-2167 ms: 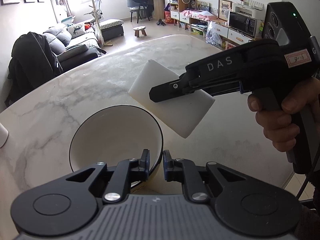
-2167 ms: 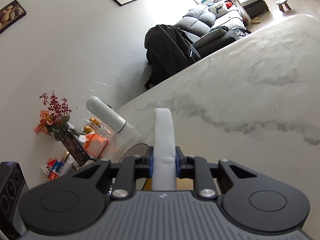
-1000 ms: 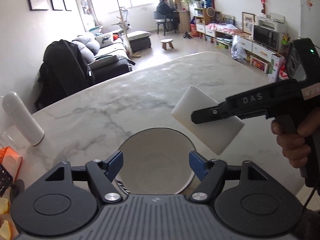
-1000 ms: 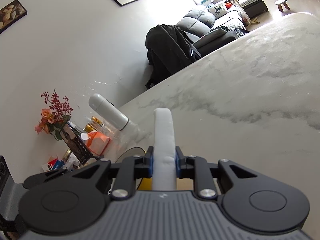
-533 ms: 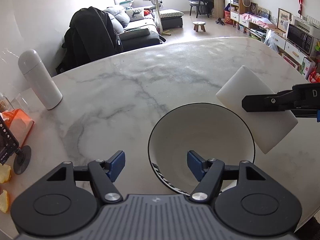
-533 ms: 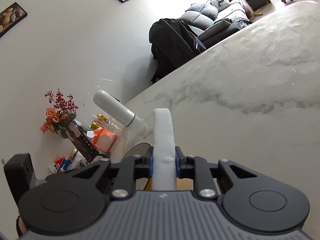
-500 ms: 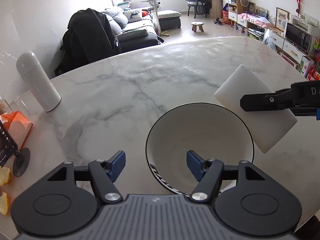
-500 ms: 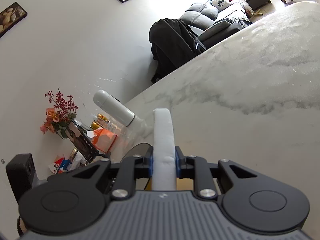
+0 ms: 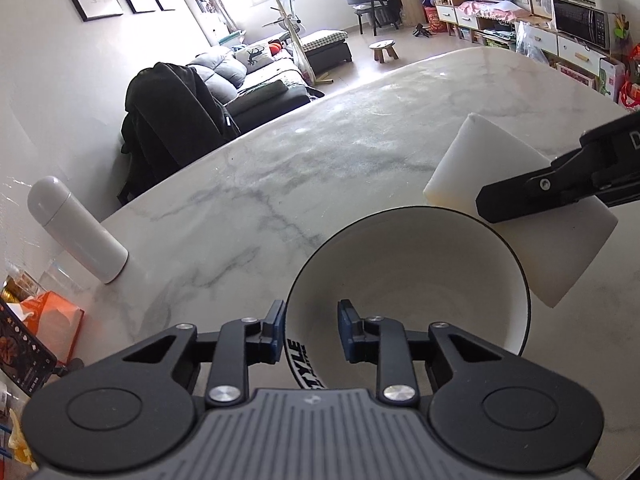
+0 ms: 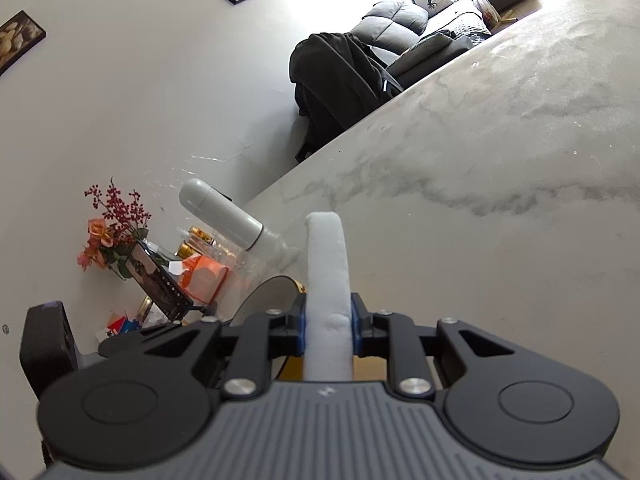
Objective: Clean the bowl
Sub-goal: 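Wipe the sponge along the bowl's rim with the right gripper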
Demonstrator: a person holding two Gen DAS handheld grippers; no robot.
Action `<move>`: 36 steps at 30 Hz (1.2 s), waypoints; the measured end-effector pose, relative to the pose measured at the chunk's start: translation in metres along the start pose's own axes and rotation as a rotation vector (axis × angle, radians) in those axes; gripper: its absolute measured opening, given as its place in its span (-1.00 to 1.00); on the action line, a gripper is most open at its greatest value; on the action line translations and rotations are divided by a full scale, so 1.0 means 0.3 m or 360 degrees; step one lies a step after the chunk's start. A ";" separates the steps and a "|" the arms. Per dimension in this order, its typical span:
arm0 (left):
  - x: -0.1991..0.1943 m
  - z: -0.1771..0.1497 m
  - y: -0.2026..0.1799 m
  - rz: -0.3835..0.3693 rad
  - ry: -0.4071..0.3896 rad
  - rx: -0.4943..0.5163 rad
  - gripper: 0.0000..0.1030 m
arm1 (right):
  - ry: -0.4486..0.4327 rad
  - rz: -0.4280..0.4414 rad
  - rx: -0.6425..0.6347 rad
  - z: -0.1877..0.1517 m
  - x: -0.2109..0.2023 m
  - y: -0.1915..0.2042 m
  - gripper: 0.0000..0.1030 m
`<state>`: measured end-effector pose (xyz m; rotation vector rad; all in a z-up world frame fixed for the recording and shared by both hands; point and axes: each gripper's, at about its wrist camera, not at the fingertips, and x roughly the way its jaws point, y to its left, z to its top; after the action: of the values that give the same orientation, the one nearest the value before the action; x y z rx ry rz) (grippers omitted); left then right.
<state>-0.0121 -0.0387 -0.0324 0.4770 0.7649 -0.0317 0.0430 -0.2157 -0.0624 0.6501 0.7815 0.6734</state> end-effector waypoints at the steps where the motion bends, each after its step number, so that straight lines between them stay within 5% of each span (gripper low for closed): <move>1: 0.007 0.005 -0.005 0.0005 -0.0005 0.0009 -0.46 | -0.0005 0.0001 0.0008 0.001 -0.002 -0.004 -0.55; 36: 0.055 0.018 -0.019 -0.0053 -0.0005 0.0061 -0.20 | 0.0021 0.0066 0.0085 0.037 0.002 -0.040 -0.55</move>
<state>0.0024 -0.0435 -0.0426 0.5004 0.7703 -0.0785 0.0555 -0.2257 -0.0654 0.7127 0.8023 0.6967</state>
